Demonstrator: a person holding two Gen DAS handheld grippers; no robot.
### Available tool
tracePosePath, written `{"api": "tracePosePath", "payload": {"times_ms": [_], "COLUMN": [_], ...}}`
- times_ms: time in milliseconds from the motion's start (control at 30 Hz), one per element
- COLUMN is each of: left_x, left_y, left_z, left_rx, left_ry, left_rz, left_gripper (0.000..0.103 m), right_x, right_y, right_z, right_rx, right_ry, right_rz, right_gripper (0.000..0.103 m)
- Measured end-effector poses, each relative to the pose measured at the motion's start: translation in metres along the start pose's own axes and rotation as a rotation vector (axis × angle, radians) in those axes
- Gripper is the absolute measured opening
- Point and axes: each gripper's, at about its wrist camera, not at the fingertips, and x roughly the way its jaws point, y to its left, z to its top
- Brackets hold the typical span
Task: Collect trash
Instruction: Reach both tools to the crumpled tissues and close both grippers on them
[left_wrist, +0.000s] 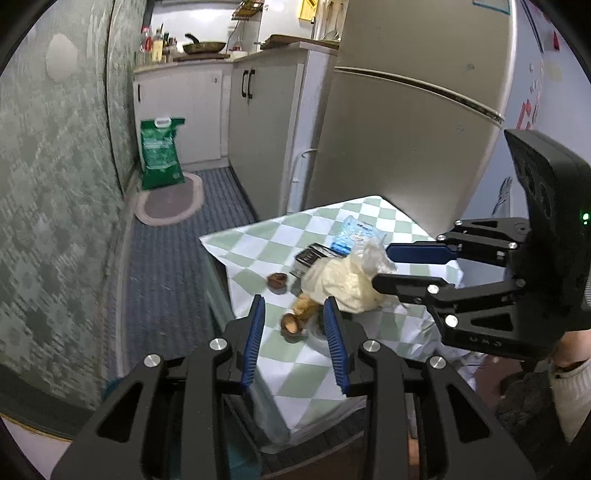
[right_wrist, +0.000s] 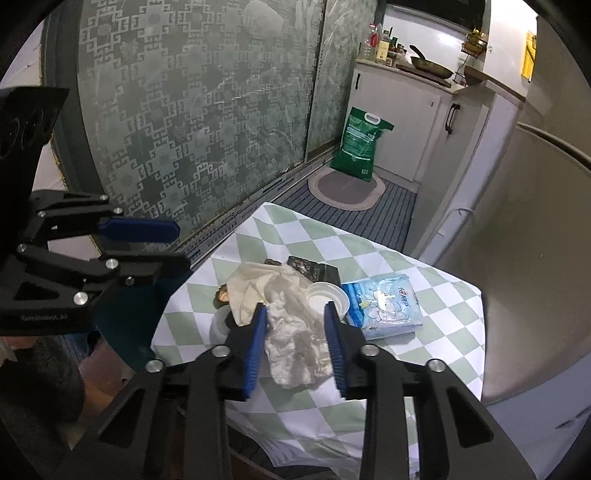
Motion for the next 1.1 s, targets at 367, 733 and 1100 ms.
{"api": "tracePosePath", "payload": {"times_ms": [367, 733, 1100], "left_x": [0.023, 0.053, 0.067], "left_y": [-0.012, 0.002, 0.000], "left_z": [0.011, 0.016, 0.019], "left_rx": [-0.052, -0.170, -0.226], "left_ry": [0.026, 0.107, 0.137], "left_rz": [-0.048, -0.071, -0.131], "left_gripper": [0.047, 0.046, 0.023], "right_x": [0.000, -0.005, -0.010], "right_y": [-0.017, -0.018, -0.034], "right_z": [-0.002, -0.003, -0.013], "right_rx": [0.062, 0.056, 0.101], "right_ry": [-0.025, -0.040, -0.037], "right_rz": [0.047, 0.056, 0.042], "right_gripper": [0.012, 0.012, 0.012]}}
